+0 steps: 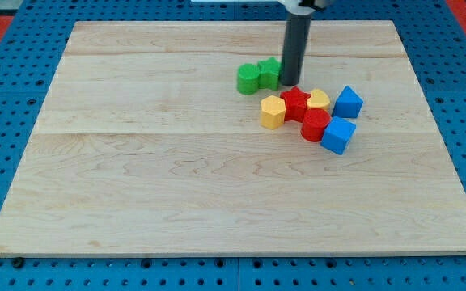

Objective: Move green star to the top right of green circle

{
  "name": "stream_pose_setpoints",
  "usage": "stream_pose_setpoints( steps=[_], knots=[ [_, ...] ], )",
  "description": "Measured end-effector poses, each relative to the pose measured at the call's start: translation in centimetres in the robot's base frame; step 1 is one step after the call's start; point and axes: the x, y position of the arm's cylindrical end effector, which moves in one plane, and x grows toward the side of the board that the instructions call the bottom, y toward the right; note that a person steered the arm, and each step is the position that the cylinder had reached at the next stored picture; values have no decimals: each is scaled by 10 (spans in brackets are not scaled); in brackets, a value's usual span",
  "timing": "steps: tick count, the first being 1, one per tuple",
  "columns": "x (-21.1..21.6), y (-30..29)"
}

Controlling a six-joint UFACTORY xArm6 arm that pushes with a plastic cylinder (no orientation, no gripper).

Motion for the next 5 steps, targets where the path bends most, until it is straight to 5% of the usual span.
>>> stream_pose_setpoints(
  steps=[2,5],
  knots=[
    [29,-37],
    [-16,-24]
  ],
)
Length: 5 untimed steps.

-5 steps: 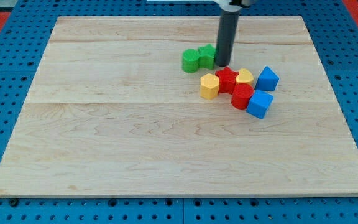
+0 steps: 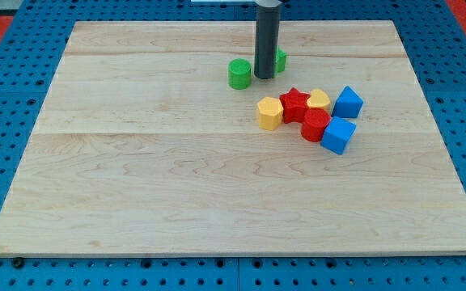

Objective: Move green star to the top right of green circle

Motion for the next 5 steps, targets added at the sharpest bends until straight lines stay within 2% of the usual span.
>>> stream_pose_setpoints(
  steps=[1,3,4,5],
  knots=[
    [8,20],
    [-18,17],
    [-19,66],
    [-43,78]
  ],
)
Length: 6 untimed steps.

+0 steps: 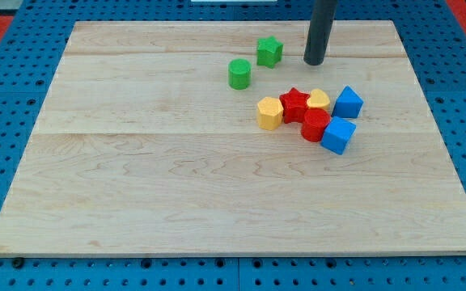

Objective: Move green star to the top right of green circle

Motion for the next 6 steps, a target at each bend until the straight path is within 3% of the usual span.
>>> stream_pose_setpoints(
  steps=[3,4,5,6],
  knots=[
    [-4,-71],
    [1,-55],
    [46,-49],
    [82,-105]
  ],
)
